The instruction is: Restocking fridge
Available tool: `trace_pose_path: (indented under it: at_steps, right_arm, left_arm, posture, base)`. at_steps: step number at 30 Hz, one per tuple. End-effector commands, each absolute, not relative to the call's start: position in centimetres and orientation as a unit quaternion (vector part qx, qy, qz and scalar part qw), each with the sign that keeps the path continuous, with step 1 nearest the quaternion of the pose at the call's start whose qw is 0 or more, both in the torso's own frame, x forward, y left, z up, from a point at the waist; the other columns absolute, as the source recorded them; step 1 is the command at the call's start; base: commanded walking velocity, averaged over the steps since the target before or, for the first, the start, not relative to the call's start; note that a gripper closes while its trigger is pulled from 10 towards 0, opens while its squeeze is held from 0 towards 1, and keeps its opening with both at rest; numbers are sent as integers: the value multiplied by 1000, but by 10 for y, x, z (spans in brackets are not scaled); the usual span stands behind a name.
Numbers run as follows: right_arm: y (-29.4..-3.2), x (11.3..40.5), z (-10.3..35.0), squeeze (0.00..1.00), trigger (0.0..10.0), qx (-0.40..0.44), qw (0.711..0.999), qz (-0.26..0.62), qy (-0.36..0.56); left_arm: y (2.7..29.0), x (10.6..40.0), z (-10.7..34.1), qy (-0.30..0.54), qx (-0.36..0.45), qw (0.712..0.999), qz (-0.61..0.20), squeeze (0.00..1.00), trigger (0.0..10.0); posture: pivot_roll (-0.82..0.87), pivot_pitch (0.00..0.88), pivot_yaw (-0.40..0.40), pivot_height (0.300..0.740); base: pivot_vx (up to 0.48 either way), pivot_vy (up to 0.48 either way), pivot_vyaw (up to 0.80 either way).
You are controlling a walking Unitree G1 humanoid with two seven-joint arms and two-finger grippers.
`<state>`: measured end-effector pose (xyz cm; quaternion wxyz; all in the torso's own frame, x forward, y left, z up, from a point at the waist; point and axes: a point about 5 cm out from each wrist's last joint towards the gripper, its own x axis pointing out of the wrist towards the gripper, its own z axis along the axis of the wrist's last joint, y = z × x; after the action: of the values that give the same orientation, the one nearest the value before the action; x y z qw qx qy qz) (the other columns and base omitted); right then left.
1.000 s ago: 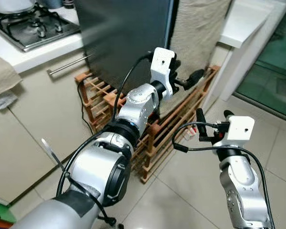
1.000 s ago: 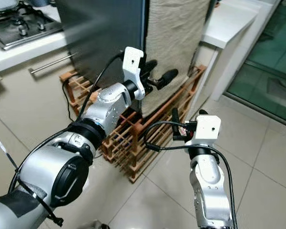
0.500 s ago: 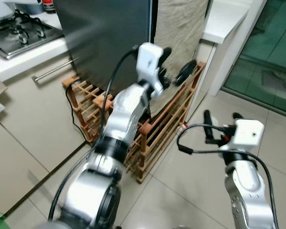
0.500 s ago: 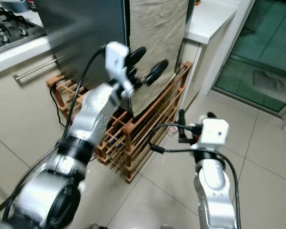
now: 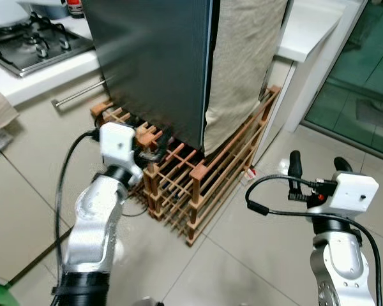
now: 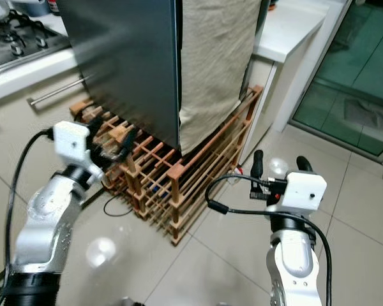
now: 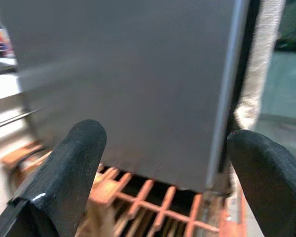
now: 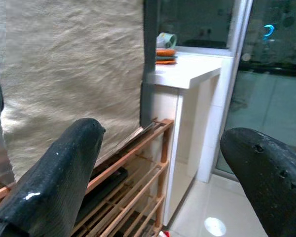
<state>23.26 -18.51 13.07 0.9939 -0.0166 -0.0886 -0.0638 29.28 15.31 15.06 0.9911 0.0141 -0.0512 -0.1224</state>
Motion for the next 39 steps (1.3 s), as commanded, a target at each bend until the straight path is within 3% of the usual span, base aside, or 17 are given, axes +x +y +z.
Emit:
trace_pose_path:
  at_steps: [1,11,16,19,21,24,25,29,34,39]
  right_arm:
    - [-188,239,128,0,10000,-23,995,-58,-80]
    - [-190,252,129,0,10000,-24,994,-62,-84]
    - [-185,256,129,0,10000,-22,995,-44,-84]
    - [-181,258,132,0,10000,-19,995,-31,-90]
    - [-189,252,137,0,10000,-7,992,-57,-108]
    - [-193,246,138,0,10000,-7,991,-68,-116]
    - [-195,235,139,0,10000,-16,989,-75,-123]
    - [-195,227,135,0,10000,-16,990,-80,-119]
    - [-192,236,136,0,10000,-19,989,-77,-121]
    - [-189,249,145,0,10000,-34,988,-57,-139]
  left_arm:
    - [135,302,160,-61,25,989,-132,0,10000]
    - [133,308,170,-63,11,992,-111,0,10000]
    - [135,309,171,-61,16,993,-97,0,10000]
    - [146,308,165,-48,28,997,-61,0,10000]
    - [184,292,153,-34,15,999,26,0,10000]
    - [192,282,150,-36,13,999,34,0,10000]
    - [198,267,151,-55,14,998,30,0,10000]
    - [191,257,153,-80,28,996,15,0,10000]
    - [164,262,162,-98,15,994,-48,0,10000]
    - [153,264,177,-135,-8,987,-85,0,10000]
  posture:
    - [-95,0,24,740]
    - [-107,0,37,740]
    - [-108,0,40,740]
    - [-106,0,41,740]
    - [-102,0,39,740]
    - [-97,0,35,740]
    - [-89,0,28,740]
    - [-78,0,15,740]
    - [-78,0,14,740]
    - [-92,0,29,740]
  base:
    - [0,0,-788]
    - [0,0,-787]
    - [0,0,0]
    - [0,0,0]
    - [0,0,0]
    - [0,0,0]
    - [0,0,0]
    - [0,0,0]
    - [0,0,0]
    - [149,0,0]
